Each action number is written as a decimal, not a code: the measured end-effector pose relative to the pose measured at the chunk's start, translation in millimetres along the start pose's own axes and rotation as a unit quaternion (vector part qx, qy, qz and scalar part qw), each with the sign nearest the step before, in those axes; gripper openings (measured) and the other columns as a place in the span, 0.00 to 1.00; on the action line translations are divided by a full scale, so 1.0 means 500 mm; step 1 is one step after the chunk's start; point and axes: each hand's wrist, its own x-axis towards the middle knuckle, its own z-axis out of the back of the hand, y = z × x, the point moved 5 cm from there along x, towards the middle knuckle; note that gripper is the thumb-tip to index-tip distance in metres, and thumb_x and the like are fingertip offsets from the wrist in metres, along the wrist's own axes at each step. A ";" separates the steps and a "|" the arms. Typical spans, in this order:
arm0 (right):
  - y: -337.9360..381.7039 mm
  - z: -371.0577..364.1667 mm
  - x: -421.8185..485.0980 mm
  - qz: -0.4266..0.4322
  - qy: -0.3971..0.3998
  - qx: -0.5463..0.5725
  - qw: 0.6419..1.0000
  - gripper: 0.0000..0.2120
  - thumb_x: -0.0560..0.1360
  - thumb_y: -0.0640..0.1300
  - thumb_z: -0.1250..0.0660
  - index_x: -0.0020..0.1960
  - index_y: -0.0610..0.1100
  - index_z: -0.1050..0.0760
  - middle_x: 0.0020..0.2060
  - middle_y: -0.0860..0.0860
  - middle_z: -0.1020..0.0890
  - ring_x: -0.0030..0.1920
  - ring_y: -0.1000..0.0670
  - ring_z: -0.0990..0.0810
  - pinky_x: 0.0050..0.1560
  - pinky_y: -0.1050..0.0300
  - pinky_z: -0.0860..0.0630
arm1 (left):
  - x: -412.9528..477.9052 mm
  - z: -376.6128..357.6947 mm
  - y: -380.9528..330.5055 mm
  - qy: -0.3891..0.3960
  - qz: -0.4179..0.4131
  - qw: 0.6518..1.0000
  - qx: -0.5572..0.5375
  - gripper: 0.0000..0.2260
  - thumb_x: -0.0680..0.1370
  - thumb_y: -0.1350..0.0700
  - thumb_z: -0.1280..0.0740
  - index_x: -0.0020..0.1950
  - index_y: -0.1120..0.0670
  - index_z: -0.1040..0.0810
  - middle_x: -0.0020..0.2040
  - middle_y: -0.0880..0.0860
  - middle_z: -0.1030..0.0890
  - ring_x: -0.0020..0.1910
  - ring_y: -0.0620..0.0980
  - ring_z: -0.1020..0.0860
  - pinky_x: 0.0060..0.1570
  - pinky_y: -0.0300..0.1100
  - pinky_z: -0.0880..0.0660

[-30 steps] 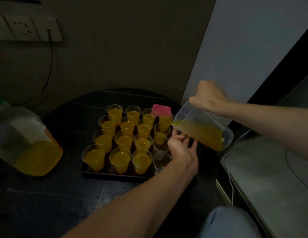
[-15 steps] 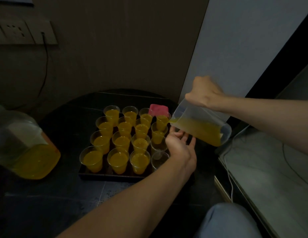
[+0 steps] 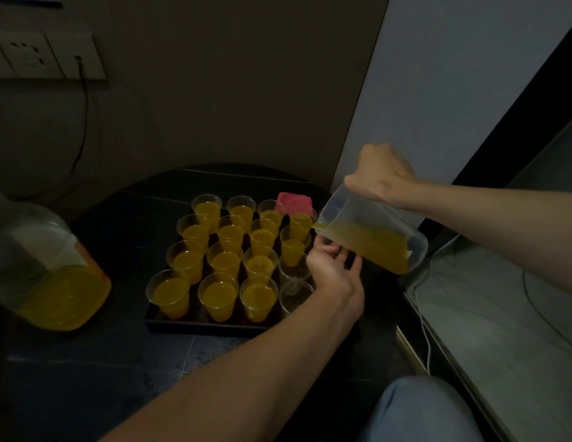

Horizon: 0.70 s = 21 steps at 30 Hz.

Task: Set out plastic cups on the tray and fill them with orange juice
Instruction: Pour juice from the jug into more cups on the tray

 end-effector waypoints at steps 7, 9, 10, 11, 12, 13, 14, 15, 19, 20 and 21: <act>0.000 -0.007 -0.001 0.005 0.005 -0.001 1.000 0.14 0.73 0.39 0.33 0.31 0.42 0.32 0.28 0.47 0.29 0.28 0.49 0.30 0.27 0.59 0.37 | 0.003 0.006 0.005 -0.003 -0.004 1.000 0.003 0.28 0.75 0.65 0.45 0.74 0.50 0.29 0.63 0.58 0.22 0.65 0.58 0.25 0.72 0.60 0.33; 0.001 -0.010 0.000 0.008 0.007 0.004 1.000 0.15 0.74 0.39 0.32 0.31 0.43 0.33 0.27 0.48 0.30 0.27 0.49 0.31 0.27 0.60 0.37 | 0.007 0.007 0.005 -0.005 -0.006 1.000 0.006 0.28 0.75 0.64 0.45 0.74 0.50 0.28 0.61 0.57 0.22 0.62 0.57 0.24 0.71 0.59 0.32; 0.002 -0.011 0.000 0.007 0.007 0.004 1.000 0.15 0.74 0.39 0.32 0.31 0.42 0.33 0.27 0.48 0.30 0.27 0.49 0.32 0.27 0.60 0.38 | 0.008 0.007 0.005 -0.005 -0.005 1.000 0.004 0.28 0.75 0.64 0.45 0.74 0.50 0.28 0.60 0.57 0.22 0.62 0.57 0.24 0.70 0.59 0.32; 0.003 -0.011 0.000 0.007 0.006 0.002 1.000 0.15 0.74 0.39 0.32 0.31 0.42 0.33 0.27 0.48 0.30 0.27 0.49 0.31 0.27 0.60 0.38 | 0.010 0.009 0.005 -0.006 -0.004 1.000 0.003 0.28 0.75 0.64 0.45 0.74 0.50 0.28 0.60 0.57 0.22 0.63 0.57 0.25 0.70 0.59 0.32; 0.004 -0.011 0.001 0.006 0.005 0.000 1.000 0.15 0.74 0.39 0.32 0.31 0.42 0.33 0.27 0.48 0.30 0.28 0.49 0.31 0.27 0.60 0.38 | 0.011 0.009 0.004 -0.006 -0.003 1.000 0.001 0.28 0.75 0.64 0.45 0.74 0.50 0.29 0.61 0.57 0.22 0.64 0.58 0.25 0.70 0.59 0.32; 0.004 -0.011 0.002 0.004 0.004 -0.001 1.000 0.15 0.74 0.39 0.32 0.31 0.42 0.32 0.28 0.47 0.30 0.28 0.49 0.31 0.27 0.60 0.38 | 0.013 0.010 0.003 -0.005 -0.002 1.000 0.000 0.28 0.74 0.64 0.45 0.74 0.50 0.29 0.61 0.57 0.22 0.64 0.58 0.25 0.70 0.59 0.32; 0.003 -0.011 0.002 0.002 0.005 -0.001 1.000 0.15 0.74 0.39 0.33 0.31 0.42 0.32 0.28 0.47 0.30 0.28 0.49 0.31 0.27 0.59 0.37 | 0.014 0.010 0.003 -0.001 -0.002 1.000 -0.001 0.29 0.74 0.64 0.45 0.74 0.50 0.29 0.62 0.57 0.22 0.65 0.58 0.25 0.71 0.59 0.32; 0.003 -0.011 0.004 0.000 0.005 0.000 1.000 0.15 0.74 0.39 0.33 0.31 0.42 0.33 0.28 0.47 0.29 0.28 0.49 0.31 0.27 0.59 0.37 | 0.015 0.010 0.003 0.004 -0.002 1.000 -0.003 0.29 0.74 0.64 0.45 0.74 0.50 0.29 0.63 0.58 0.23 0.66 0.59 0.26 0.71 0.59 0.32; 0.002 -0.012 0.006 -0.004 0.000 0.000 1.000 0.14 0.74 0.40 0.33 0.32 0.42 0.33 0.29 0.47 0.29 0.29 0.48 0.31 0.28 0.58 0.37 | 0.018 0.009 0.003 0.004 -0.001 1.000 -0.007 0.28 0.74 0.64 0.45 0.74 0.50 0.29 0.61 0.57 0.22 0.64 0.59 0.25 0.70 0.59 0.32; 0.003 -0.011 0.006 -0.004 -0.003 0.001 1.000 0.15 0.74 0.40 0.32 0.32 0.42 0.33 0.29 0.47 0.29 0.29 0.48 0.30 0.28 0.58 0.37 | 0.017 0.008 0.002 0.004 -0.001 1.000 -0.006 0.28 0.74 0.64 0.45 0.74 0.50 0.29 0.60 0.57 0.22 0.63 0.58 0.25 0.70 0.59 0.32; 0.004 -0.011 0.006 -0.004 -0.005 -0.001 1.000 0.14 0.75 0.40 0.32 0.32 0.42 0.33 0.29 0.47 0.29 0.29 0.49 0.30 0.28 0.58 0.37 | 0.017 0.008 0.003 0.003 -0.001 1.000 -0.005 0.28 0.75 0.64 0.45 0.74 0.50 0.29 0.60 0.57 0.22 0.62 0.58 0.25 0.70 0.60 0.32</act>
